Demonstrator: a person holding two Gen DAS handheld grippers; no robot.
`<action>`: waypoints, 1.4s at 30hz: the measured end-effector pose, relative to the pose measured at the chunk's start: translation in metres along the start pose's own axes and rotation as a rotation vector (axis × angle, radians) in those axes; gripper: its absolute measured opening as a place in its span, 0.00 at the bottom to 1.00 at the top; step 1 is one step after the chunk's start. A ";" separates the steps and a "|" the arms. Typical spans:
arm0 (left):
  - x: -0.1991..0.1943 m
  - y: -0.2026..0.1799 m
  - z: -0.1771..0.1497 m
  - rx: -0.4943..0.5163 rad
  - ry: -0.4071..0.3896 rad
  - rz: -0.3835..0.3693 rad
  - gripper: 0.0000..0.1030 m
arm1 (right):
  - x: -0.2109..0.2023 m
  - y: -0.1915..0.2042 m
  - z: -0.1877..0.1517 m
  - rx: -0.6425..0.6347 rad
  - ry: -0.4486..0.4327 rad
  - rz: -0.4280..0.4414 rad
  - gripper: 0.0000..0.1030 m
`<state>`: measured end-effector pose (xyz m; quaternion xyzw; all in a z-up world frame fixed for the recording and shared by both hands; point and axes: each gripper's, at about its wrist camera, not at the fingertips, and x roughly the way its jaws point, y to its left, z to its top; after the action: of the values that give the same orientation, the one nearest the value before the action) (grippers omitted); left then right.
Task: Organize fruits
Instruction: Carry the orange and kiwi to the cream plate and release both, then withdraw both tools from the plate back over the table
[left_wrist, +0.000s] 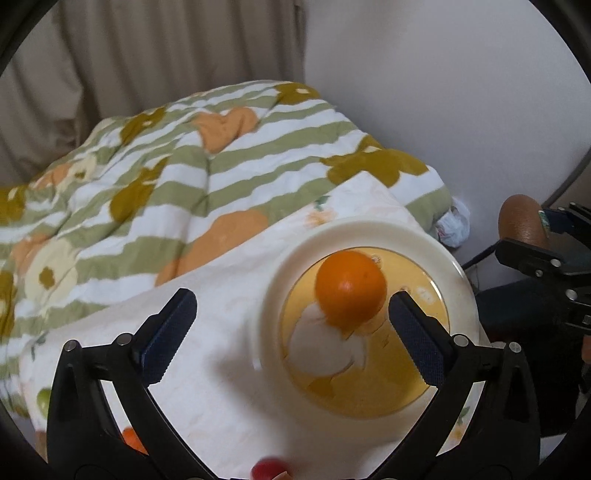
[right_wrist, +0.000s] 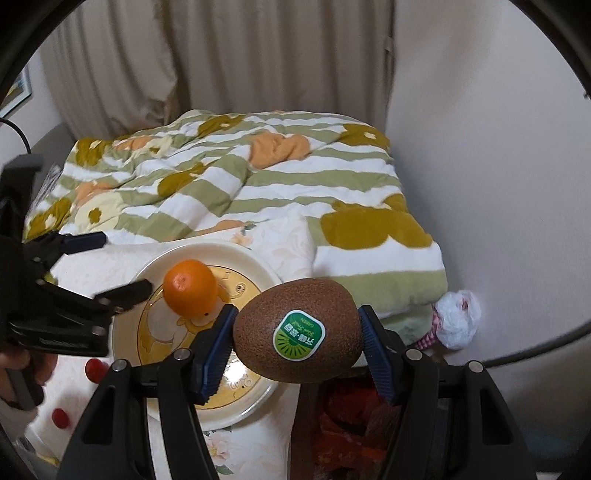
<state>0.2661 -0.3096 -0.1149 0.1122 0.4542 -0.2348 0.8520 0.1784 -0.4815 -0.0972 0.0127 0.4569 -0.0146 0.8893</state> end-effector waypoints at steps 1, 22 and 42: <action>-0.006 0.004 -0.003 -0.015 0.000 0.011 1.00 | 0.002 0.003 0.001 -0.024 -0.002 0.011 0.59; -0.067 0.050 -0.075 -0.250 0.019 0.185 1.00 | 0.072 0.046 -0.016 -0.362 0.003 0.123 0.59; -0.107 0.044 -0.107 -0.365 -0.013 0.241 1.00 | 0.051 0.041 -0.011 -0.381 -0.045 0.144 1.00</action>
<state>0.1600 -0.1968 -0.0878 0.0081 0.4670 -0.0460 0.8830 0.2006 -0.4412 -0.1453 -0.1234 0.4295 0.1356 0.8842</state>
